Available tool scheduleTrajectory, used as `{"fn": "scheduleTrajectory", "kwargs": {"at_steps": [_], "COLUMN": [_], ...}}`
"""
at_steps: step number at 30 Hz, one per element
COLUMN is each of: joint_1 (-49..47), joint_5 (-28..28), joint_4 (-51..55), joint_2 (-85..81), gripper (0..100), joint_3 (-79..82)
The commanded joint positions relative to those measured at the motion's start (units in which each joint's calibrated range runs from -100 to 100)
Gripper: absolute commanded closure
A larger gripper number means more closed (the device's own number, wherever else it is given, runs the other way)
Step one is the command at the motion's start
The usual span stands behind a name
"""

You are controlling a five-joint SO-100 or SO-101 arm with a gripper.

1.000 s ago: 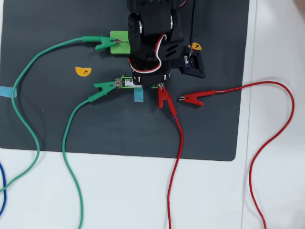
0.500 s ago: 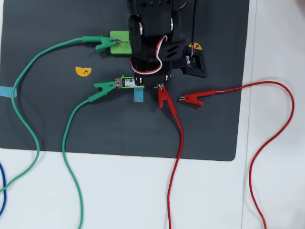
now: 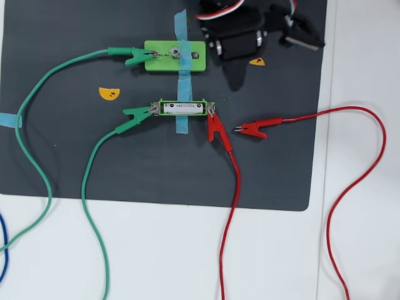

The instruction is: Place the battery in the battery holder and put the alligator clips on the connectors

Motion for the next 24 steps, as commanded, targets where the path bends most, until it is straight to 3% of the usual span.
{"fn": "scheduleTrajectory", "kwargs": {"at_steps": [1,5,10,24], "joint_1": [-9.7,-10.1,-6.0,-2.9], "joint_5": [-0.7,-0.8,-3.6,-4.7], "joint_4": [-4.1,-11.1,-11.4,2.1], "joint_2": [-0.7,8.1,24.2,44.4], "gripper": [98,92,90,91], "joint_3": [-1.2,-4.5,-15.0,-42.4]}}
